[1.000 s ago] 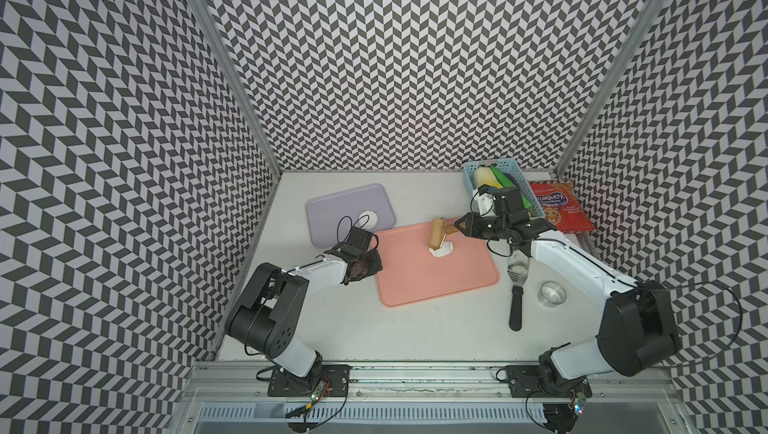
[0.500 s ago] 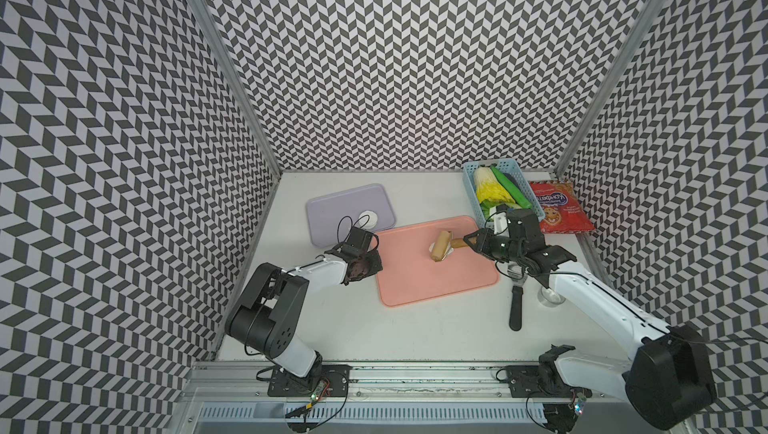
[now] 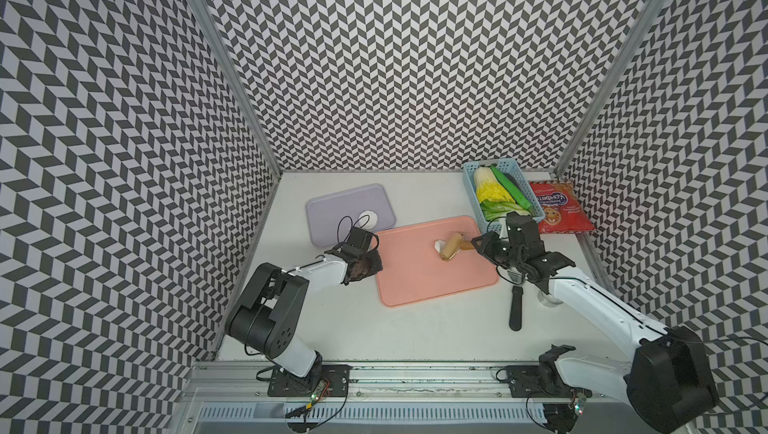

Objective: Roll out the dumpling wrappers from the dough
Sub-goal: Flatten out the dough on the work surface.

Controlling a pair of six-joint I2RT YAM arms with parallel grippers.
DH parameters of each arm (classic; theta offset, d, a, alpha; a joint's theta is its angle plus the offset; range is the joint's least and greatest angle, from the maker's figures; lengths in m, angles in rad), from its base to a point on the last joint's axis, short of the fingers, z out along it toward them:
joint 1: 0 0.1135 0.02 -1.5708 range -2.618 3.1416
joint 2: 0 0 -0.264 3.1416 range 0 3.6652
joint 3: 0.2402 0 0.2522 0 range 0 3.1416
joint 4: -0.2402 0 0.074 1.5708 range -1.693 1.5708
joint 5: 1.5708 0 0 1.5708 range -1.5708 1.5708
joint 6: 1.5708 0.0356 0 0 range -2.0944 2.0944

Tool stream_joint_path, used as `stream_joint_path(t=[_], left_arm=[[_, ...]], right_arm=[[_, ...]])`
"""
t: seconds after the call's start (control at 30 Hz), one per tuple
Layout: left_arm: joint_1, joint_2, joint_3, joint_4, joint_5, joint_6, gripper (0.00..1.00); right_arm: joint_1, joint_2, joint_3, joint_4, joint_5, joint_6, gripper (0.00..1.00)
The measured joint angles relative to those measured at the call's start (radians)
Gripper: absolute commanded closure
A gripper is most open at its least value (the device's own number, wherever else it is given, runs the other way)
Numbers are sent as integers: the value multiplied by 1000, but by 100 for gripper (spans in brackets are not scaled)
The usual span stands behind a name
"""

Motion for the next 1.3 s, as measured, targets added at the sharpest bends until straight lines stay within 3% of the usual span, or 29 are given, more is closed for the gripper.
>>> stream_joint_path(t=[0.3, 0.6, 1.0, 1.3], left_arm=[[-1, 0, 0, 0, -1, 0, 100], [-1, 0, -1, 1, -1, 0, 100], [-1, 0, -1, 2, -2, 0, 100], [-4, 0, -1, 2, -7, 0, 100]], right_arm=[[0, -21, -135, 145, -13, 129, 100], [0, -22, -208, 255, -31, 151, 100], [0, -25, 7, 132, -47, 34, 100], [15, 85, 6, 168, -58, 13, 100]])
